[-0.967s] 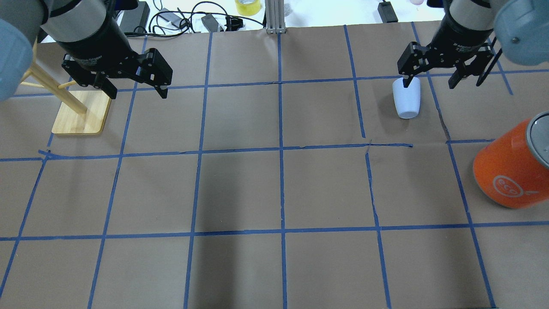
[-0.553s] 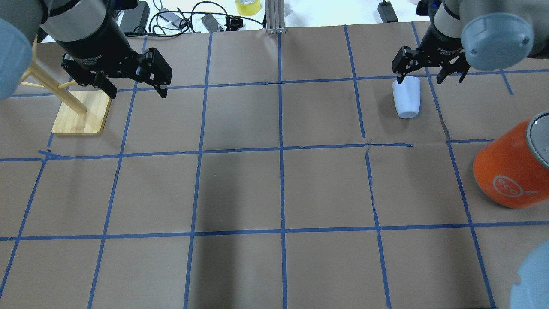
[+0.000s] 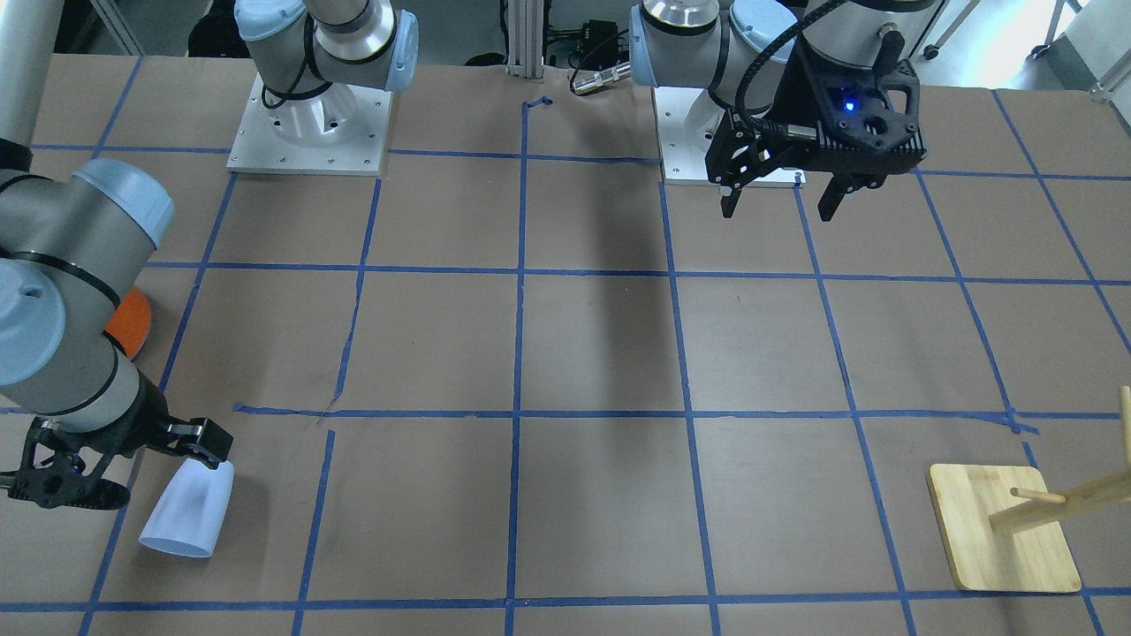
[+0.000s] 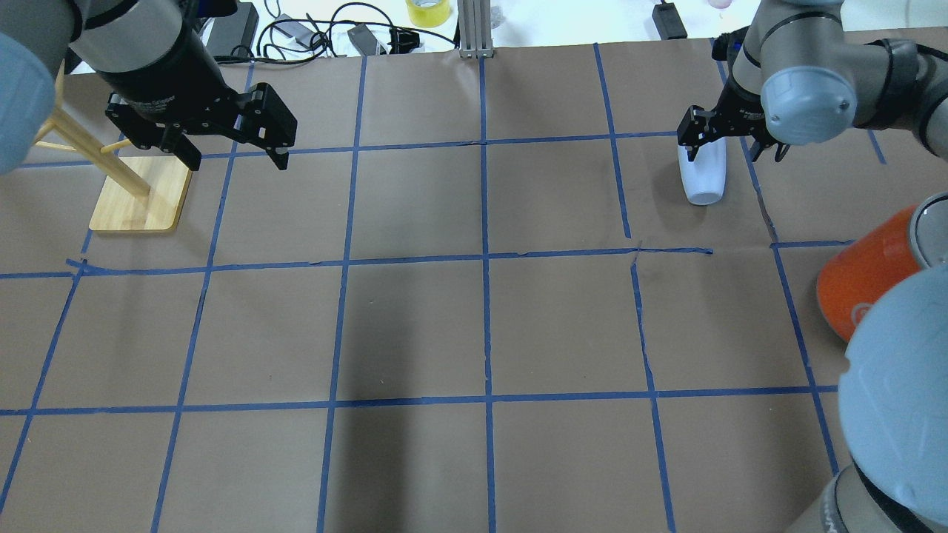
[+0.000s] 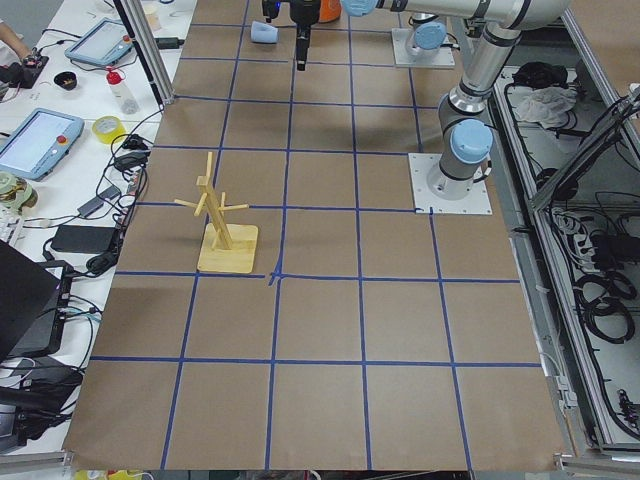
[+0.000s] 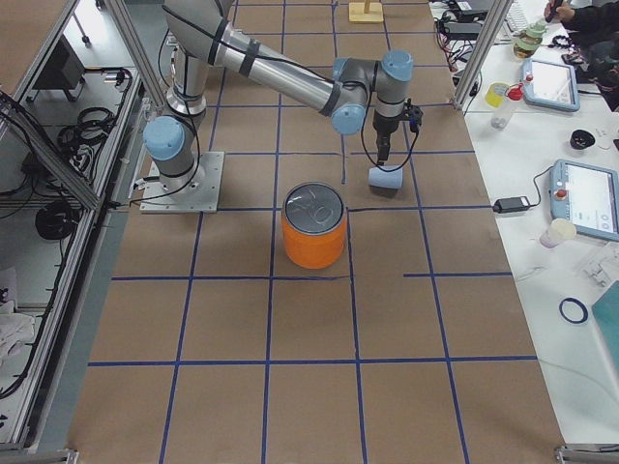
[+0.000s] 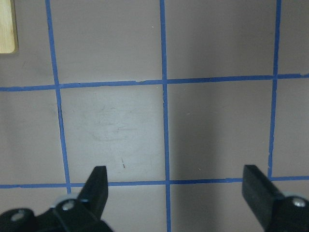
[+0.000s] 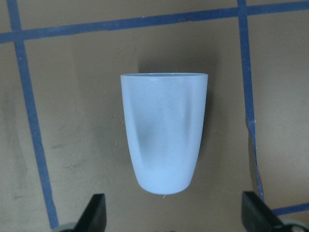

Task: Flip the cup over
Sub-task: 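Lower the right gripper onto the upside-down light-blue cup and grasp it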

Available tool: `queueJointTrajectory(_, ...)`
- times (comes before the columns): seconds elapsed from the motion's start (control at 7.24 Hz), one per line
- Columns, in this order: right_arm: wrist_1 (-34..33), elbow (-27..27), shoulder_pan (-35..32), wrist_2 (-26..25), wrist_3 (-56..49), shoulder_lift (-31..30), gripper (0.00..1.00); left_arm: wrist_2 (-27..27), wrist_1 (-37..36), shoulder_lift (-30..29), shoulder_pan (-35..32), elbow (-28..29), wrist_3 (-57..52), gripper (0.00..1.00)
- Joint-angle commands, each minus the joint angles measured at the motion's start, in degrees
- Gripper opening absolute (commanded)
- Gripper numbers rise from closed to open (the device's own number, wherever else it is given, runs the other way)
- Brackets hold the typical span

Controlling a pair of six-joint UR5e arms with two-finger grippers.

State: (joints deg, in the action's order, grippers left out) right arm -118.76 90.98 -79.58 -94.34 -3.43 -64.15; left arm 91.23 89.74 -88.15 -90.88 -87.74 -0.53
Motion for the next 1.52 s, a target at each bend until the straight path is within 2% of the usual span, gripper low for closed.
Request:
queueJointTrajectory(0.0,-5.50,1.56,0.22,0.37,0.53,3.32,1.00,0.09,0.00,0.00,0.00,0.03,0.00,1.00)
queueJointTrajectory(0.69,-10.00,0.78,0.57,0.29,0.53,8.34,1.00,0.09,0.00,0.00,-0.09,0.03,0.00,1.00)
queueJointTrajectory(0.83,-10.61,0.43,0.57,0.38,0.53,8.34,0.95,0.18,0.00,0.00,0.00,0.03,0.00,1.00)
queueJointTrajectory(1.11,-10.71,0.51,0.57,0.38,-0.17,8.17,0.23,0.18,0.00,0.00,0.00,0.03,0.00,1.00)
queueJointTrajectory(1.24,-10.62,0.43,0.57,0.38,-2.26,6.95,0.00,0.09,0.00,0.00,0.00,0.03,0.00,1.00)
queueJointTrajectory(1.38,-9.92,0.51,0.48,0.56,-6.11,5.11,0.00,0.09,0.00,0.00,0.00,0.03,0.00,1.00)
